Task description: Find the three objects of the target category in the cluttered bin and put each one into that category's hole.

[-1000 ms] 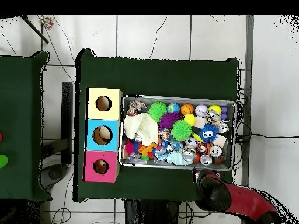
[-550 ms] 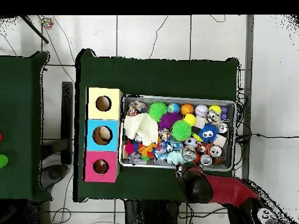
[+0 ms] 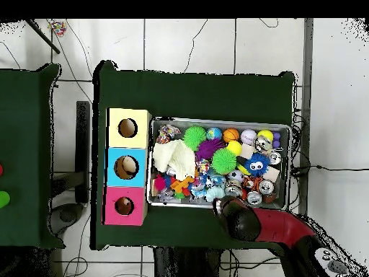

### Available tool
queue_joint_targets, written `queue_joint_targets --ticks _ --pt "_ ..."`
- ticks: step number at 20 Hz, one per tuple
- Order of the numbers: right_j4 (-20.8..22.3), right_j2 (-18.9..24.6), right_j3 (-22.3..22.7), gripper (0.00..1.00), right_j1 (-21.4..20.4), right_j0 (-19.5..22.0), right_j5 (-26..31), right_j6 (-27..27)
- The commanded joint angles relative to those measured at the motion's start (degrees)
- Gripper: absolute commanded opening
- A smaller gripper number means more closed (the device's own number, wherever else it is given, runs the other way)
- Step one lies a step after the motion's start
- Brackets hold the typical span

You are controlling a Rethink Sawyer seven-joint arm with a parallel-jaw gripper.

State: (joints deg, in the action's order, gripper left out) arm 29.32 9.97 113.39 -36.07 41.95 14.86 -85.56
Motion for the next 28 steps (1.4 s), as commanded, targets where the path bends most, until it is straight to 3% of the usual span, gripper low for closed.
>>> queue_joint_targets --ticks 1,5,16,28 --pt "-3.20 8.51 -7.80 1.00 3.73 4.10 8.13 1.61" --pt "-2.28 12.04 -7.26 1.00 4.63 7.19 9.30 3.98" --pt "2.05 11.95 -6.58 1.00 3.80 7.74 7.49 3.09" --pt "-0.57 14.50 -7.80 1.00 2.46 9.08 14.02 5.70"
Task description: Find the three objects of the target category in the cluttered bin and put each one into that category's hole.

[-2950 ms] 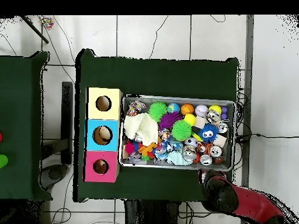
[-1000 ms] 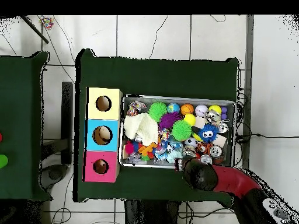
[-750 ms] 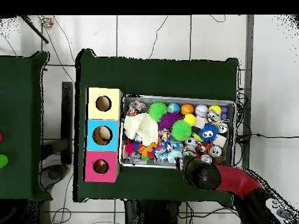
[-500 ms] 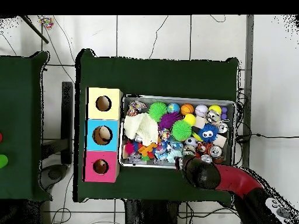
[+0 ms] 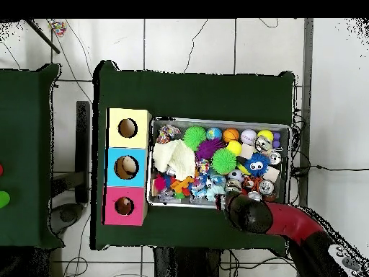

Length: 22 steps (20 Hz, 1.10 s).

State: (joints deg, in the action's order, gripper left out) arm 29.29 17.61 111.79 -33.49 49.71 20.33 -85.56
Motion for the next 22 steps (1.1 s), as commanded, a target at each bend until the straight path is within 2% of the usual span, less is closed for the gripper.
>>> queue_joint_targets --ticks 1,16,22 --pt "-0.59 7.32 -6.99 1.00 0.37 1.46 9.27 6.20" --pt "1.85 13.30 -15.21 1.00 4.77 4.69 17.42 12.61" --pt "3.12 14.90 -16.60 1.00 5.58 5.69 19.35 13.48"
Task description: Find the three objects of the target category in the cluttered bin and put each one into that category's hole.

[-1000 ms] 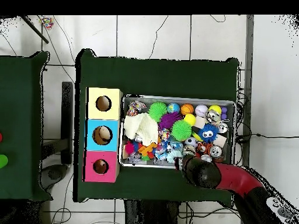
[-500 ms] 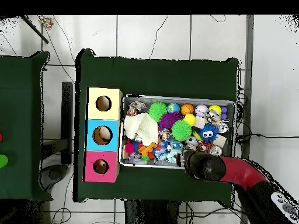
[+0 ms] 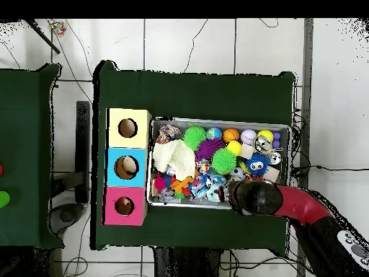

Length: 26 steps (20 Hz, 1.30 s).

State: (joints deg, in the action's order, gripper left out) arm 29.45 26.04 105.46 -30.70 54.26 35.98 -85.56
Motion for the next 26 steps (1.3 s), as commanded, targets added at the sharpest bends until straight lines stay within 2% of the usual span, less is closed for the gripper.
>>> queue_joint_targets --ticks 1,13,26 --pt "3.10 6.67 -10.45 1.00 2.90 1.19 3.95 13.41" --pt "4.52 8.55 -9.81 1.00 3.45 3.65 4.44 13.99" --pt "5.68 12.02 -12.87 1.00 5.23 8.98 11.52 20.20"
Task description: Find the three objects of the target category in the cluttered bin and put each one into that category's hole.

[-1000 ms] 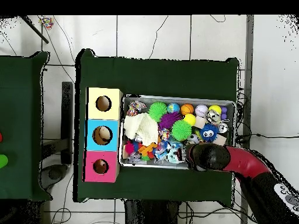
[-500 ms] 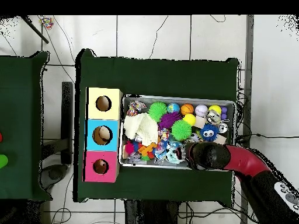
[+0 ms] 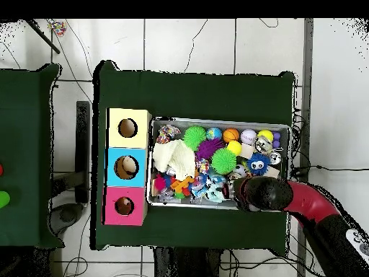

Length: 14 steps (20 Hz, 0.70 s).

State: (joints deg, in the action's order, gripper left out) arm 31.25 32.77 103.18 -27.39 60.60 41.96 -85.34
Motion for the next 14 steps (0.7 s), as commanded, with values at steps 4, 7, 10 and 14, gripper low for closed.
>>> queue_joint_targets --ticks 4,7,10,14 --pt "4.69 6.76 -10.47 1.00 2.64 4.64 6.11 21.80" --pt "5.36 7.62 -11.23 1.00 3.21 5.49 6.87 22.69" --pt "6.11 8.19 -12.27 1.00 3.60 5.89 7.61 23.03" --pt "6.38 8.24 -13.38 1.00 3.78 5.78 8.33 22.11"
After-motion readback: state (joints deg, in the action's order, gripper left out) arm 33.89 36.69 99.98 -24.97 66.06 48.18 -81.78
